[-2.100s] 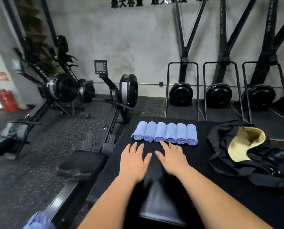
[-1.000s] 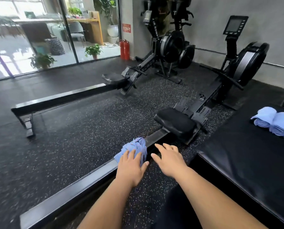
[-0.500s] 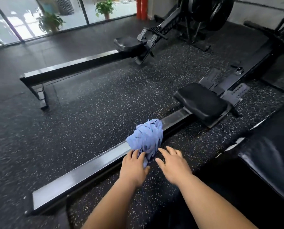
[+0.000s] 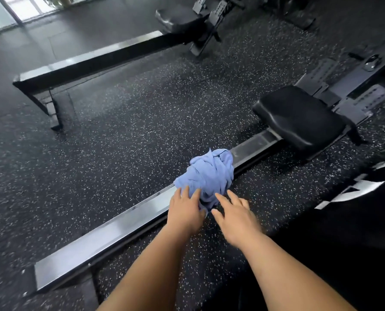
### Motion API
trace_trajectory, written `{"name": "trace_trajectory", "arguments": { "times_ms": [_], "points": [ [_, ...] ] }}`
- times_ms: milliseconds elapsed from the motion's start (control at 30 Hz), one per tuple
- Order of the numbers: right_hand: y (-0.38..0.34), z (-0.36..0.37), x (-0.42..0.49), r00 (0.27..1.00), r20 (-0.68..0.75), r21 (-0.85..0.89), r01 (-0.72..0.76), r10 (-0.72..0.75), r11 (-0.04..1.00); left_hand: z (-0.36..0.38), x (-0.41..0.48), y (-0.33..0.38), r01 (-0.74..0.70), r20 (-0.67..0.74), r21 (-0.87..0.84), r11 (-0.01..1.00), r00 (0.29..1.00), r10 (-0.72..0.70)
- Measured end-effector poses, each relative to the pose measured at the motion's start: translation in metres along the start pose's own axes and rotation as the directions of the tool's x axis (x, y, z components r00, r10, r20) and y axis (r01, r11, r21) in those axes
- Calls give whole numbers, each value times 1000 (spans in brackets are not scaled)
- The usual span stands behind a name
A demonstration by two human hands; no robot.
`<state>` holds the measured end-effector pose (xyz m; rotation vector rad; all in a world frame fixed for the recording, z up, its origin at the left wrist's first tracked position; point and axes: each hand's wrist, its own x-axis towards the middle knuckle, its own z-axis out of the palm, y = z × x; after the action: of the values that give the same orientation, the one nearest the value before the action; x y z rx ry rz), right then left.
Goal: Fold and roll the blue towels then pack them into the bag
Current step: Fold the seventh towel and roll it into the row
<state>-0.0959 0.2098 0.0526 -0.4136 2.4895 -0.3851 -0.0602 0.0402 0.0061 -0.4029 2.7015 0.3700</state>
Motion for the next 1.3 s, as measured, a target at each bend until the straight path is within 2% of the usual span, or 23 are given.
{"name": "trace_trajectory", "arguments": {
  "times_ms": [367, 567, 700, 967, 1167, 1300],
  "points": [
    [2, 9, 27, 999, -2, 63, -41, 41, 997, -7, 56, -1, 20, 86, -18, 1000, 996, -18],
    [6, 10, 26, 999, -15, 88, -40, 42, 995, -13, 55, -6, -7, -13, -61, 998, 1000, 6],
    [6, 4, 20, 999, -25, 88, -18, 21, 996, -28, 45, -7, -22, -119, -190, 982, 993, -1],
    [4, -28, -13, 996, -85, 104, 21, -12, 994, -73, 10, -15, -165, -277, -513, 842, 961, 19],
    [-12, -65, -53, 988, -144, 81, 74, -61, 994, -127, -27, -1, -210, -259, -679, 703, 965, 39],
    [-24, -93, -87, 973, -210, 77, 117, -99, 990, -163, -51, 13, -273, -286, -704, 656, 954, 90]
  ]
}}
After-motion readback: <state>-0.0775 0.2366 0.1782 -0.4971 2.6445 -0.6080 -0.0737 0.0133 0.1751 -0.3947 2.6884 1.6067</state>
